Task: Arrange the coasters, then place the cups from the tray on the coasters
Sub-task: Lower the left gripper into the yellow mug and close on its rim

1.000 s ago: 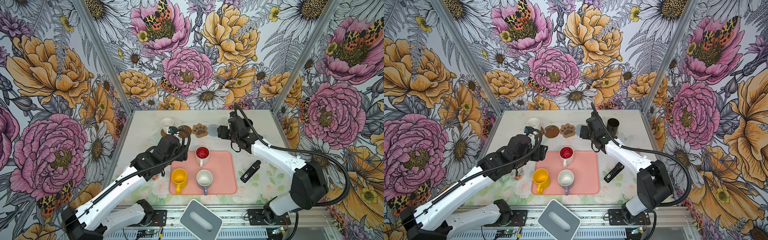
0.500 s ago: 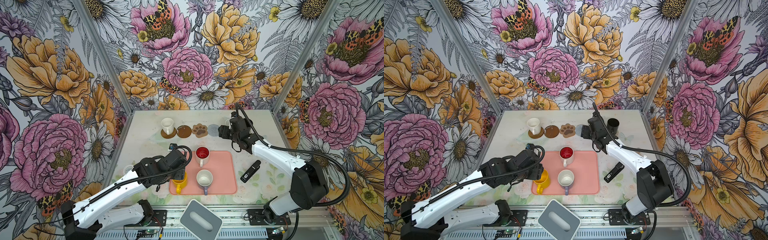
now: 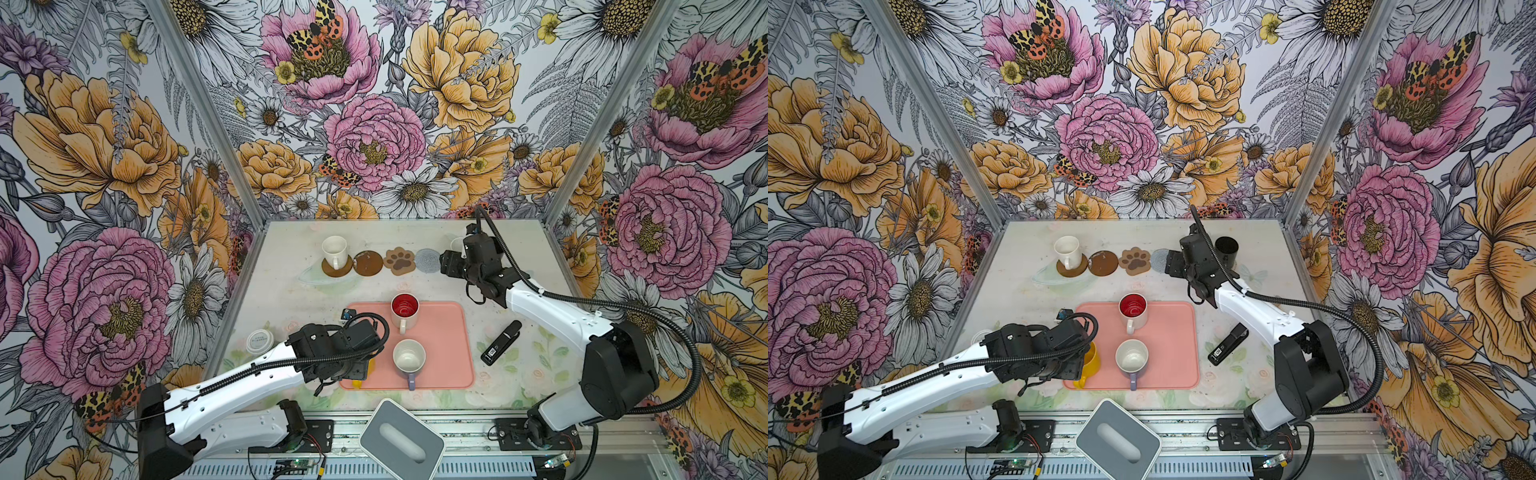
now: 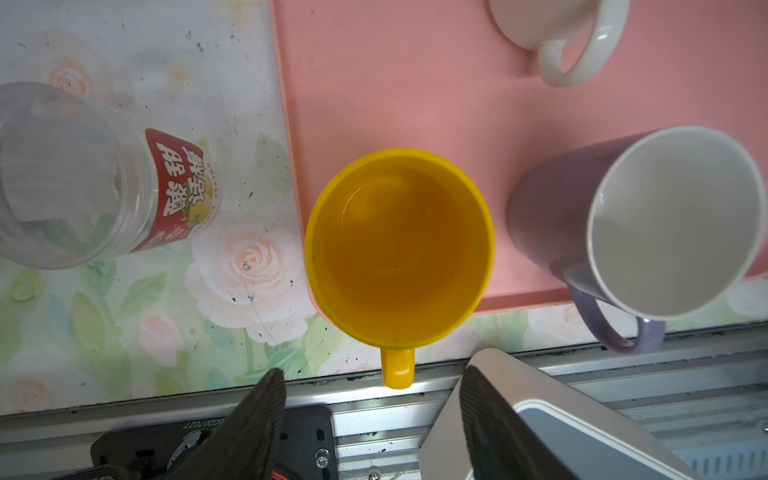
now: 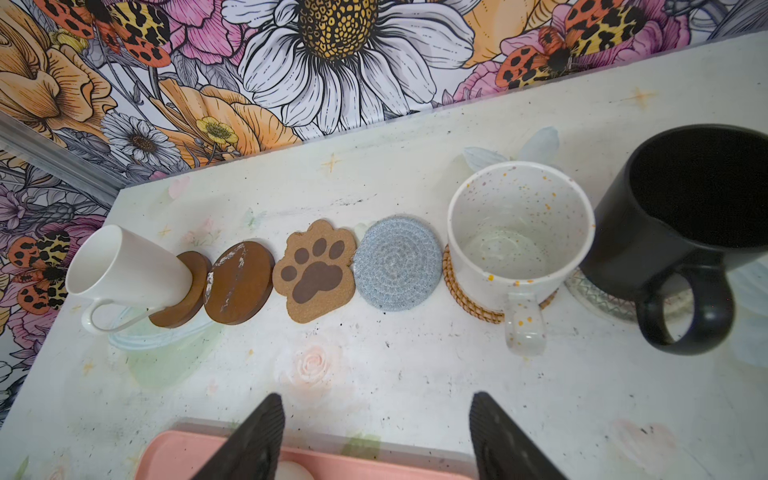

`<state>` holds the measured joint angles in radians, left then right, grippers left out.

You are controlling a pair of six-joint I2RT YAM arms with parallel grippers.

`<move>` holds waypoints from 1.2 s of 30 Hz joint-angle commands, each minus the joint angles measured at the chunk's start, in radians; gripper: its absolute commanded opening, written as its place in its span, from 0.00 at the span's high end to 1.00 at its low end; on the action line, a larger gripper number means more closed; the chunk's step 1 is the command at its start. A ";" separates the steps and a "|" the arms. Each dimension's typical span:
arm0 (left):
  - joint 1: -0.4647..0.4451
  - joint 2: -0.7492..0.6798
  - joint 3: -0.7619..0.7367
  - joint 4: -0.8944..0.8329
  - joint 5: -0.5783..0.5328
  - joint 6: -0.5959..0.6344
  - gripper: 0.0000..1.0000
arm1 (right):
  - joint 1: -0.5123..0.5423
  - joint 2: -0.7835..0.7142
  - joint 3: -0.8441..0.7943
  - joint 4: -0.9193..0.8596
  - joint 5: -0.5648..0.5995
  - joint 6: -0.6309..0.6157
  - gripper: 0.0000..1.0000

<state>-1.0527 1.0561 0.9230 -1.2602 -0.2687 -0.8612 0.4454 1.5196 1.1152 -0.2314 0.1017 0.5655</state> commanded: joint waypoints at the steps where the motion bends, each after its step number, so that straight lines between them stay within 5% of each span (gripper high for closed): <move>1: -0.024 0.017 -0.013 0.007 0.002 -0.041 0.33 | -0.008 0.012 0.002 0.033 -0.025 0.021 0.27; 17: -0.038 -0.085 -0.180 0.199 0.067 -0.117 0.41 | -0.016 0.040 0.012 0.040 -0.050 0.023 0.27; 36: -0.043 0.003 -0.236 0.306 0.067 -0.105 0.53 | -0.022 0.058 0.012 0.043 -0.060 0.028 0.28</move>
<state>-1.0847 1.0492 0.7010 -1.0000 -0.2073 -0.9630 0.4305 1.5677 1.1152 -0.2070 0.0498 0.5869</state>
